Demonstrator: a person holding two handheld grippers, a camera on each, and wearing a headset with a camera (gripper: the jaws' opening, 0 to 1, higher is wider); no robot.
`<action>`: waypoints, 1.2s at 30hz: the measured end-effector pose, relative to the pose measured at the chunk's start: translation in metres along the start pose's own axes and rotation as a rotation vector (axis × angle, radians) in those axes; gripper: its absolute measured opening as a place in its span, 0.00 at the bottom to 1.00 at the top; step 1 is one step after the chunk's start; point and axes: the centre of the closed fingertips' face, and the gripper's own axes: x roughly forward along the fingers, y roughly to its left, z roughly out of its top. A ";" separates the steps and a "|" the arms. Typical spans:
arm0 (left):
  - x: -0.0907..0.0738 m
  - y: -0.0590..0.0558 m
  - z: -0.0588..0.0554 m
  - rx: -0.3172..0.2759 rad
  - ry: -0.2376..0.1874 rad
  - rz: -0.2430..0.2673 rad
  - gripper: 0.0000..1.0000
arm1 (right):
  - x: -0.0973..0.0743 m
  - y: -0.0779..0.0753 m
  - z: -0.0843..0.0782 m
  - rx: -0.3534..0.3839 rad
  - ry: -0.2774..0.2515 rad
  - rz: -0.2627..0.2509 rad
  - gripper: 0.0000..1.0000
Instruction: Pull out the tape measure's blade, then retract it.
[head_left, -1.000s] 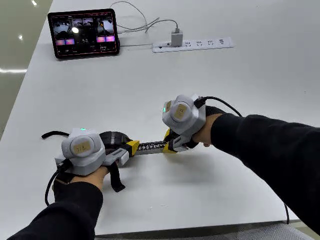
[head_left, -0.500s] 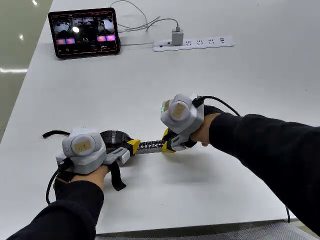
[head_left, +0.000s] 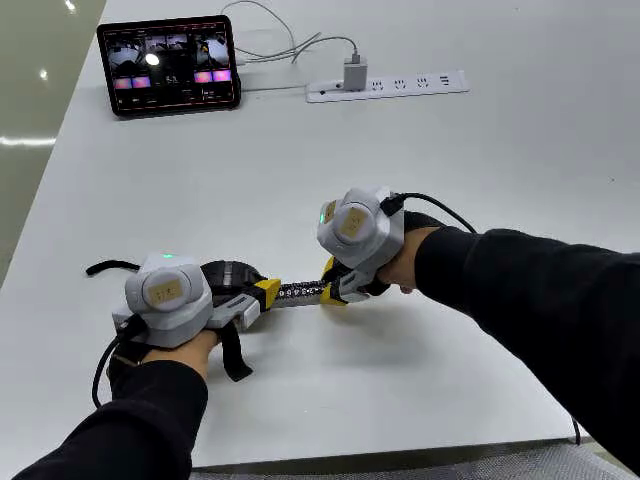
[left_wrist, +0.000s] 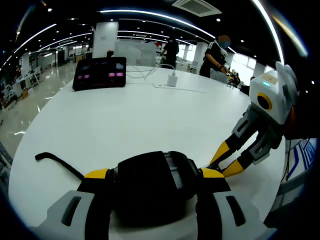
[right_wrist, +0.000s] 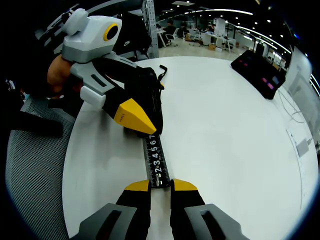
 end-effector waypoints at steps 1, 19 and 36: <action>0.000 0.000 0.000 0.000 0.000 0.000 0.64 | 0.000 0.000 0.000 0.000 -0.001 0.000 0.10; -0.001 0.000 0.000 -0.001 -0.001 -0.001 0.64 | 0.004 0.002 0.006 -0.006 -0.015 0.003 0.10; 0.000 -0.001 0.001 -0.002 -0.001 -0.004 0.64 | 0.007 0.003 0.012 -0.011 -0.031 0.002 0.10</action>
